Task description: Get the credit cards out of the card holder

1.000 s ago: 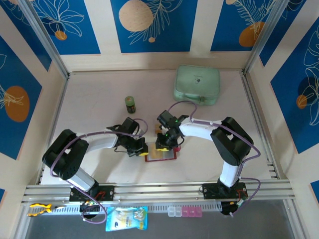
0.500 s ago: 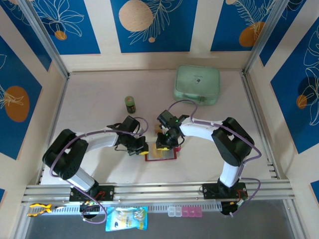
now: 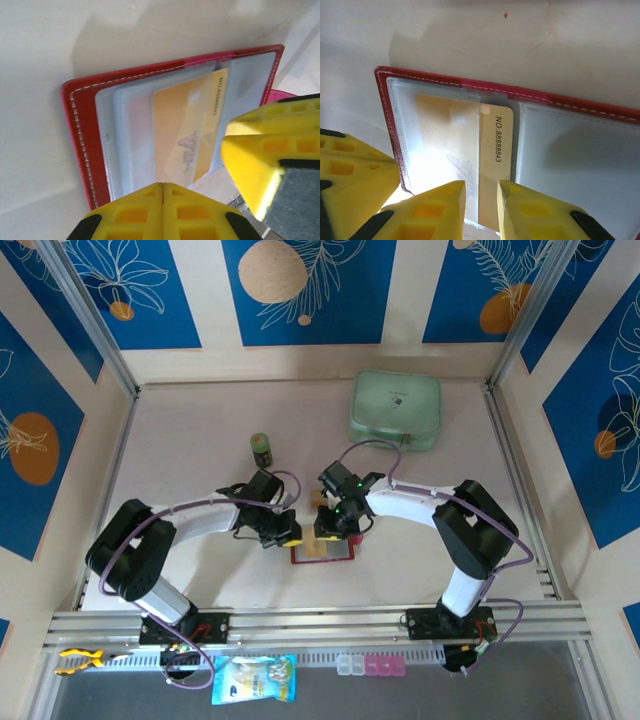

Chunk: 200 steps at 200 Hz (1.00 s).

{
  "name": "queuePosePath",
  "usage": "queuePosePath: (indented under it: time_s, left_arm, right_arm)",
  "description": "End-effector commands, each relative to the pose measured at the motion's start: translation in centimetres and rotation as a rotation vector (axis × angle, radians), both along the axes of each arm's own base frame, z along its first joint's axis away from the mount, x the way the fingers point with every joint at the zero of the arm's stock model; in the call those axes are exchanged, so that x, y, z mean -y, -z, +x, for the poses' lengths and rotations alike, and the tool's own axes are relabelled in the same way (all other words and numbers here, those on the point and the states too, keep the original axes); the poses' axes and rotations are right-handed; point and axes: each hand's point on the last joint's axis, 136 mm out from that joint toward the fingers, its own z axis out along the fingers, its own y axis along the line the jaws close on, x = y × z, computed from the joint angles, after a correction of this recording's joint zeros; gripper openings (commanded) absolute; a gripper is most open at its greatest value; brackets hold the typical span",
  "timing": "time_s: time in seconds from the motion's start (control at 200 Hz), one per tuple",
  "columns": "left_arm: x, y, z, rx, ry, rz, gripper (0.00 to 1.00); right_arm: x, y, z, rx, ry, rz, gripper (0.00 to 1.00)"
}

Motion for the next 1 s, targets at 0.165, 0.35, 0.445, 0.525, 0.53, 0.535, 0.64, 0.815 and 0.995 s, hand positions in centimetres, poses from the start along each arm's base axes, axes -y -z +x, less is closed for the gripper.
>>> queuePosePath:
  time_s: [0.165, 0.35, 0.445, 0.525, 0.53, 0.535, 0.64, 0.815, 0.995]
  left_arm:
    - [0.5, 0.5, -0.3, -0.019, 0.027, 0.011, 0.05]
    - [0.5, 1.2, -0.5, -0.04, 0.029, 0.024, 0.05]
    - [0.6, 1.2, -0.5, -0.042, 0.033, 0.02, 0.05]
    - [0.5, 1.3, -0.5, -0.046, 0.034, 0.025, 0.05]
    - [0.5, 1.3, -0.5, -0.046, 0.034, 0.026, 0.05]
    - [0.5, 1.3, -0.5, -0.047, 0.033, 0.025, 0.05]
    - [0.5, 1.5, -0.6, -0.053, 0.034, 0.03, 0.05]
    - [0.3, 1.7, -0.7, -0.062, 0.034, 0.042, 0.04]
    - [0.1, 2.0, -0.9, -0.07, 0.035, 0.056, 0.04]
  right_arm:
    - [0.3, -0.6, -0.5, -0.033, 0.028, 0.055, 0.24]
    - [0.6, -0.3, -0.5, -0.057, 0.047, 0.078, 0.24]
    - [0.7, -0.2, -0.5, -0.064, 0.057, 0.087, 0.24]
    - [0.8, 0.0, -0.4, -0.069, 0.063, 0.093, 0.24]
    - [0.8, 0.0, -0.4, -0.069, 0.063, 0.093, 0.24]
    - [0.8, 0.0, -0.5, -0.071, 0.064, 0.094, 0.24]
    - [0.8, 0.2, -0.4, -0.08, 0.07, 0.101, 0.24]
    - [0.8, 0.3, -0.5, -0.088, 0.07, 0.111, 0.24]
    - [0.7, 0.7, -0.5, -0.106, 0.074, 0.123, 0.24]
